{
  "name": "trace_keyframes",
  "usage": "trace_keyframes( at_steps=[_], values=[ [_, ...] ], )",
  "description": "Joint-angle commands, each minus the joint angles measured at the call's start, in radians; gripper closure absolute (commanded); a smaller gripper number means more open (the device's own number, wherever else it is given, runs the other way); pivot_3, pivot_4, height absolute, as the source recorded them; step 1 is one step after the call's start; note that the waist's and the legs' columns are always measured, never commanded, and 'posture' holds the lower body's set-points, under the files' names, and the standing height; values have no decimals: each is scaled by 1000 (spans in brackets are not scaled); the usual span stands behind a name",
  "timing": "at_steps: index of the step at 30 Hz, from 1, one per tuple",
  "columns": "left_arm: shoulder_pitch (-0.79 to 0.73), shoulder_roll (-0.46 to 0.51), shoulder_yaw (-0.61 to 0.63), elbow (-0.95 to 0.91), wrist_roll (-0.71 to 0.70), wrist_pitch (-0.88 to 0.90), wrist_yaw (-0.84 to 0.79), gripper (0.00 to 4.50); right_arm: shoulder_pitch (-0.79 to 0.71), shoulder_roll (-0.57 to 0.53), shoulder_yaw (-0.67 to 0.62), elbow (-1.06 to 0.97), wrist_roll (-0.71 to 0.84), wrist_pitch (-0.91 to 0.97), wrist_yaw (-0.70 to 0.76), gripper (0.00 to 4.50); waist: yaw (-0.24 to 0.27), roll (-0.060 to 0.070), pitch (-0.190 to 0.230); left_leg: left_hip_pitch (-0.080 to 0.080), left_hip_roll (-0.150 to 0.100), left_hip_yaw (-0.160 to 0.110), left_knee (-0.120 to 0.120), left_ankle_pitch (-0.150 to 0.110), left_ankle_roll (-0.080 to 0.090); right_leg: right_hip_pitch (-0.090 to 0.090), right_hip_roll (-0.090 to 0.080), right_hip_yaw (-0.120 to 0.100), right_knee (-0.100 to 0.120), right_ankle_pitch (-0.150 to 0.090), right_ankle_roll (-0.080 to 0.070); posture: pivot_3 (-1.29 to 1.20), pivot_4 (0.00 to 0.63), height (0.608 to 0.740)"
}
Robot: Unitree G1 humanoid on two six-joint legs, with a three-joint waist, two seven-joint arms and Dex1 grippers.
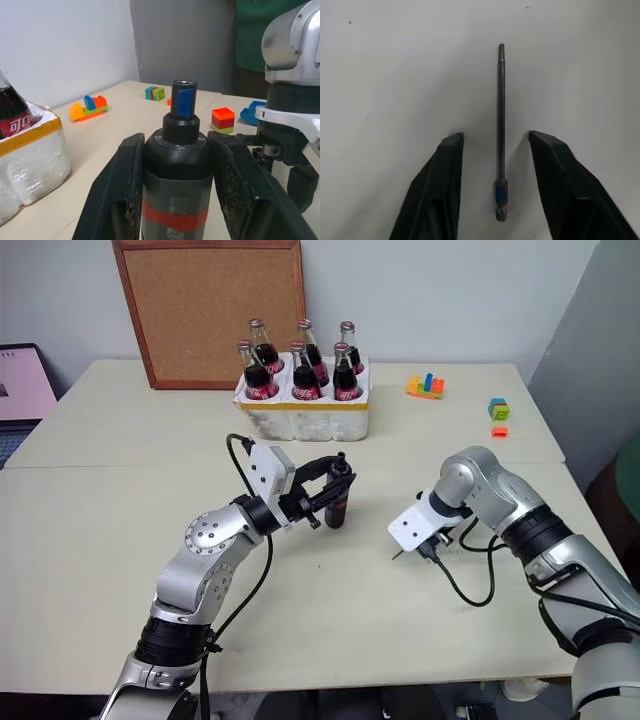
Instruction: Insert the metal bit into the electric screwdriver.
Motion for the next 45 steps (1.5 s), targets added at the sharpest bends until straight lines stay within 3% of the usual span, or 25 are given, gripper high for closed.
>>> trace_keyframes(
  at_steps=[1,5,13,24,28,31,36,40,45],
  values=[
    [-7,-7,13,-20,-2,-22,3,2882,-10,12,4,26,-50,-3,-1,3689,0,0,0,0,0,0,0,0,0,0,0,0,0,0,0,0,150,740],
    [-10,-12,10,-14,0,-25,4,2882,-10,16,-5,16,-58,2,0,4459,0,0,0,0,0,0,0,1,0,0,0,0,0,2,0,0,150,740],
    [-18,-17,15,-13,-3,-23,4,2882,35,-20,-100,-91,13,75,-15,4500,4,0,0,-1,0,0,0,1,0,0,0,0,-1,2,0,0,150,740],
    [-59,-38,60,-68,-66,68,37,2882,430,-172,-561,-671,418,633,-100,4500,28,0,0,-5,-1,0,-1,1,0,-2,-2,-1,-4,1,1,0,150,740],
    [-63,-41,64,-79,-83,92,37,2882,511,-116,-742,-834,609,929,-225,4500,27,0,0,-5,-1,0,-1,1,0,-2,-2,0,-3,1,1,0,150,740],
    [-57,-41,58,-101,-104,118,32,2882,484,-19,-901,-920,759,1146,-380,4500,27,0,0,-4,-1,0,-1,1,0,-2,-2,-1,-3,0,1,0,150,740],
    [-49,-42,53,-135,-137,161,23,2882,403,158,-1062,-1012,948,1355,-633,4500,27,0,0,-4,-2,-1,-1,1,-1,-2,-2,-1,-2,1,1,0,150,740],
    [-35,-45,48,-149,-146,179,28,2882,318,303,-1122,-1050,1068,1439,-824,4500,23,0,0,-4,-1,0,-1,1,-1,-2,-1,0,-2,0,1,0,150,740],
    [5,-44,23,-163,-128,169,27,2882,274,381,-1101,-1065,1155,1469,-974,4500,24,0,0,-6,-1,0,-1,1,0,-3,0,0,-2,0,1,0,150,740]
  ],
)
